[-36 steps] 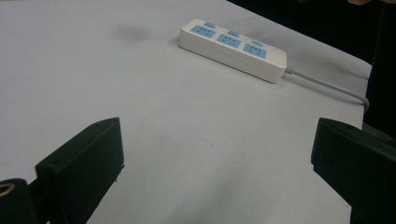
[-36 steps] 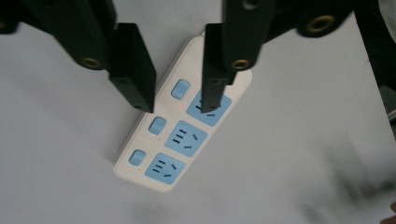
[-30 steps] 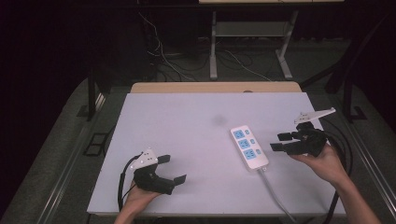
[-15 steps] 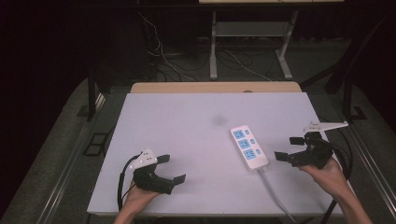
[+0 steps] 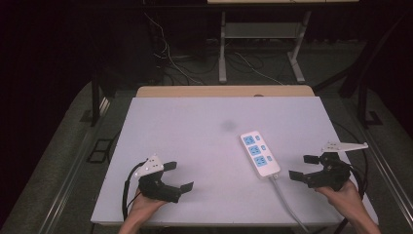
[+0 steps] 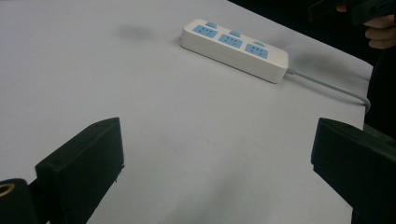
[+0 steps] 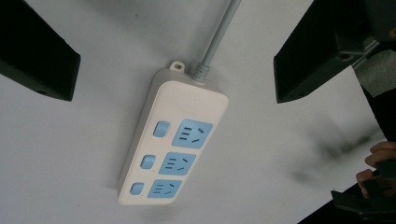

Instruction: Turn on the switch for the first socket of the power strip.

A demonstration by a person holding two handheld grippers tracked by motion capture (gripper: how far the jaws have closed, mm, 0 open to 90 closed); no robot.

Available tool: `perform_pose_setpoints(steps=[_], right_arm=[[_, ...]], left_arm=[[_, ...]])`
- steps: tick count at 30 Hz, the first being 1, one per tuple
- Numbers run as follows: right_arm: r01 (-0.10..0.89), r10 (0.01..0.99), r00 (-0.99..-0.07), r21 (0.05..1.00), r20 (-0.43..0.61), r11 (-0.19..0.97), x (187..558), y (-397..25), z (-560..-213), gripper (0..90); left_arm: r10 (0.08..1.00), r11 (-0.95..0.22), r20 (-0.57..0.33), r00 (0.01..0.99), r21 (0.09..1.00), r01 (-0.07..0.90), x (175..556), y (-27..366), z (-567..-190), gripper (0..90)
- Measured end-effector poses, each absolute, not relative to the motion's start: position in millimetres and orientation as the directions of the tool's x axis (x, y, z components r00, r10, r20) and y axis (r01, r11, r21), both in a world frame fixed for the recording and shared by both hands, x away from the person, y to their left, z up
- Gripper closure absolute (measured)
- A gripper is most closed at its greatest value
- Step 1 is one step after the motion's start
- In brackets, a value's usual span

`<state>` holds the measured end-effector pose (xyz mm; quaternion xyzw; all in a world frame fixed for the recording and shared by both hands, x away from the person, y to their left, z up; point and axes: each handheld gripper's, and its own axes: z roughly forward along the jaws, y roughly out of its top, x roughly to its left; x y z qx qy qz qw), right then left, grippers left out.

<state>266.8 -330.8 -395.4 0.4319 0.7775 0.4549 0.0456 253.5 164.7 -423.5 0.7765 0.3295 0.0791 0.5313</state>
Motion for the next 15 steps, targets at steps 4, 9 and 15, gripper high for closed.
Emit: perform_pose_setpoints(steps=[4, 9, 15], right_arm=[[0.627, 0.707, -0.624, 0.752, 0.333, 0.2, 259.9, -329.1, -401.0, 0.2], [0.623, 0.699, -0.636, 0.752, 0.327, 0.214, 251.5, -321.1, -408.9, 0.2], [0.606, 0.695, -0.644, 0.767, 0.32, 0.209, 246.1, -314.4, -417.2, 0.2]], left_arm=[[0.595, -0.22, -0.227, 0.771, 0.877, 0.427, 253.4, 164.7, -423.6, 1.1], [0.595, -0.221, -0.225, 0.772, 0.877, 0.427, 253.5, 164.5, -423.7, 1.1], [0.595, -0.222, -0.225, 0.772, 0.877, 0.427, 253.5, 164.6, -423.7, 1.1]])
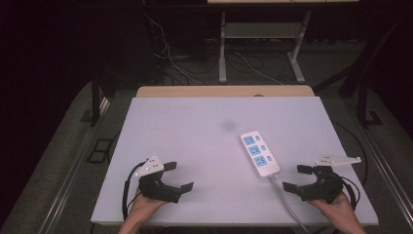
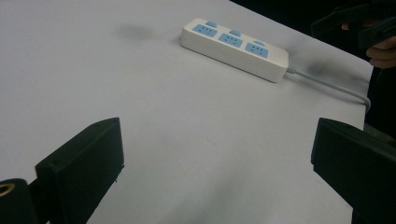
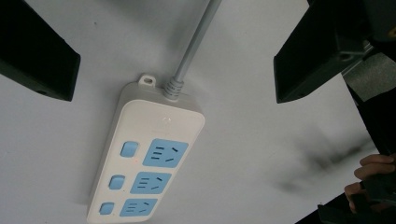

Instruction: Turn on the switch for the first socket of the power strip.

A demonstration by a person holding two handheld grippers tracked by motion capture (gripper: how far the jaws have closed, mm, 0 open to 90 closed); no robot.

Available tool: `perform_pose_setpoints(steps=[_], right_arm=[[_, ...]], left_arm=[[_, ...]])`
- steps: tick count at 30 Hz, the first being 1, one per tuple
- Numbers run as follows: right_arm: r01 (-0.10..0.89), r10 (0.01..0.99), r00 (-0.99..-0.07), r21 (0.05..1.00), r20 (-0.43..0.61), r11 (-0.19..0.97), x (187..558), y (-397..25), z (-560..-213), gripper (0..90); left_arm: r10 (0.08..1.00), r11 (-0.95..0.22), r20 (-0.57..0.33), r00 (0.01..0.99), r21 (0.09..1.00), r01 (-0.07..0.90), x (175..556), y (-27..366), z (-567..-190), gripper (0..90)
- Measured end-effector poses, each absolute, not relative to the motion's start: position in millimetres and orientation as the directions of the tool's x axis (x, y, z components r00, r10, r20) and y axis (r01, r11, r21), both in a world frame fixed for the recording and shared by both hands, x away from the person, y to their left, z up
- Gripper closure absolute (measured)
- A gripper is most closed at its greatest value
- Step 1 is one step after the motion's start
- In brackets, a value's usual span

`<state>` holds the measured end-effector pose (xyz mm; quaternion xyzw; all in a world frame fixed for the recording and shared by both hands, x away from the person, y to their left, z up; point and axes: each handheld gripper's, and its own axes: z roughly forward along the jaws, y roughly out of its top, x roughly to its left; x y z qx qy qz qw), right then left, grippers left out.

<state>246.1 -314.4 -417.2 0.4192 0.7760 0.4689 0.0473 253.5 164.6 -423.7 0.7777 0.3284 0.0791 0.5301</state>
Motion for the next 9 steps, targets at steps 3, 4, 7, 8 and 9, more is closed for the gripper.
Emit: perform_pose_setpoints(steps=[3, 4, 7, 8, 9], right_arm=[[0.608, 0.692, -0.644, 0.767, 0.325, 0.205, 245.3, -311.8, -421.4, 0.2], [0.607, 0.69, -0.646, 0.767, 0.325, 0.206, 245.1, -310.9, -422.8, 0.2], [0.601, 0.69, -0.65, 0.77, 0.318, 0.212, 244.9, -309.4, -425.1, 0.2], [0.599, 0.691, -0.651, 0.772, 0.314, 0.212, 244.6, -309.2, -425.3, 0.2], [0.598, 0.692, -0.65, 0.774, 0.314, 0.21, 244.5, -309.2, -425.6, 0.2]], left_arm=[[0.594, -0.224, -0.224, 0.773, 0.876, 0.426, 253.4, 164.6, -423.7, 1.1], [0.594, -0.226, -0.223, 0.773, 0.876, 0.426, 253.4, 164.6, -423.7, 1.1], [0.594, -0.226, -0.223, 0.773, 0.876, 0.427, 254.0, 164.5, -424.1, 1.1], [0.594, -0.227, -0.222, 0.773, 0.876, 0.426, 254.1, 164.4, -424.1, 1.1], [0.594, -0.226, -0.223, 0.773, 0.876, 0.426, 254.3, 164.3, -424.2, 1.1]])
